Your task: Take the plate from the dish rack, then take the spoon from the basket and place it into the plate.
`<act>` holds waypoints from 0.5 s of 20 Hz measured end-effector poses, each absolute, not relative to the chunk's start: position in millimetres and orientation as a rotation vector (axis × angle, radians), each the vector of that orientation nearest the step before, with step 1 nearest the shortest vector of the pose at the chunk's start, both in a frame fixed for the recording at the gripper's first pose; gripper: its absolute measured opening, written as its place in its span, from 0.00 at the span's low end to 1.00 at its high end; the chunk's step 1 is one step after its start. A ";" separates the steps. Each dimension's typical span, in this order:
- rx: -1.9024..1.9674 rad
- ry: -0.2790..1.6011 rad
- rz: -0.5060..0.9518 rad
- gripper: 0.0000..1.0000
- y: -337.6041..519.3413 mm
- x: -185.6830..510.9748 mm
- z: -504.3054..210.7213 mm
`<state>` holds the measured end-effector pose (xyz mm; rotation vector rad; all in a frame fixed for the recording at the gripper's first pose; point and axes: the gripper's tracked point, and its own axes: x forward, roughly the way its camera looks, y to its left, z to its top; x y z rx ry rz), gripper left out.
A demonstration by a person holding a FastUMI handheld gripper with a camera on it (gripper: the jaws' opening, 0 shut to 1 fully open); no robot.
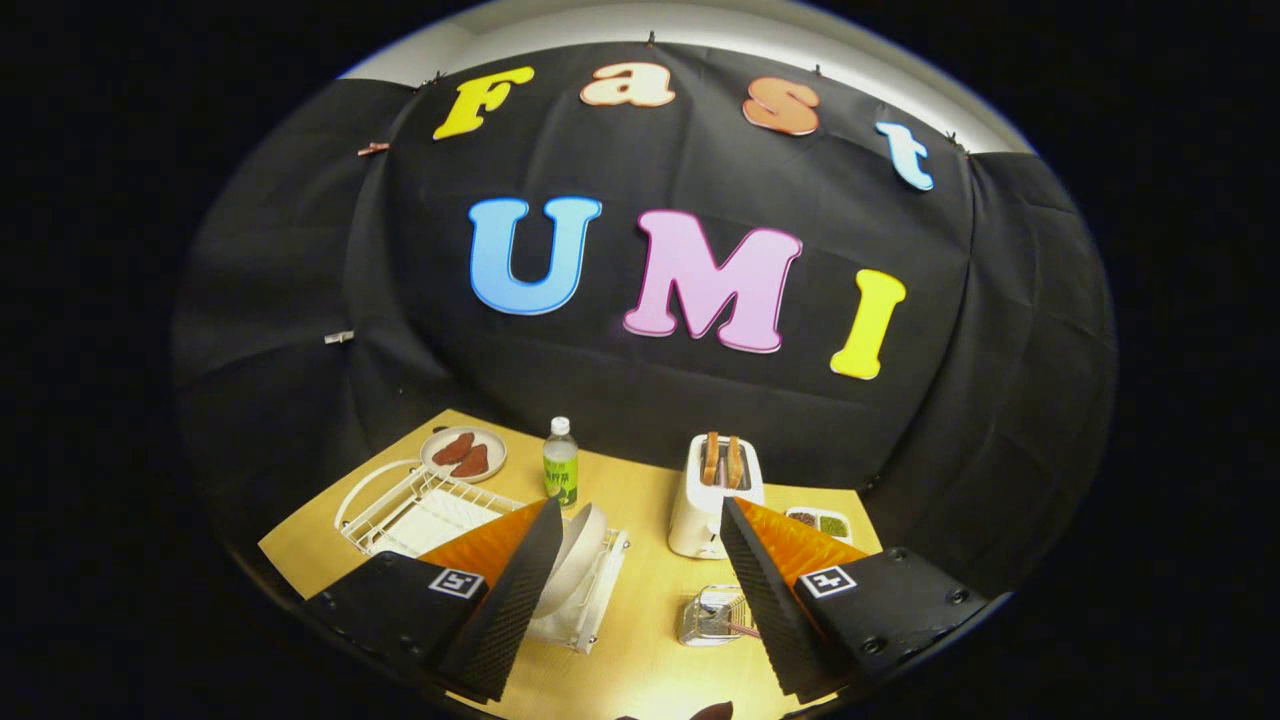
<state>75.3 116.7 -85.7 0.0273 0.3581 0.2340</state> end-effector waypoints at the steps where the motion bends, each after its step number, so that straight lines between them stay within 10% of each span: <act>1: 0.021 0.397 0.243 0.98 128.6 83.8 -98.1; 10: -0.033 0.739 0.182 0.87 187.8 137.0 -229.8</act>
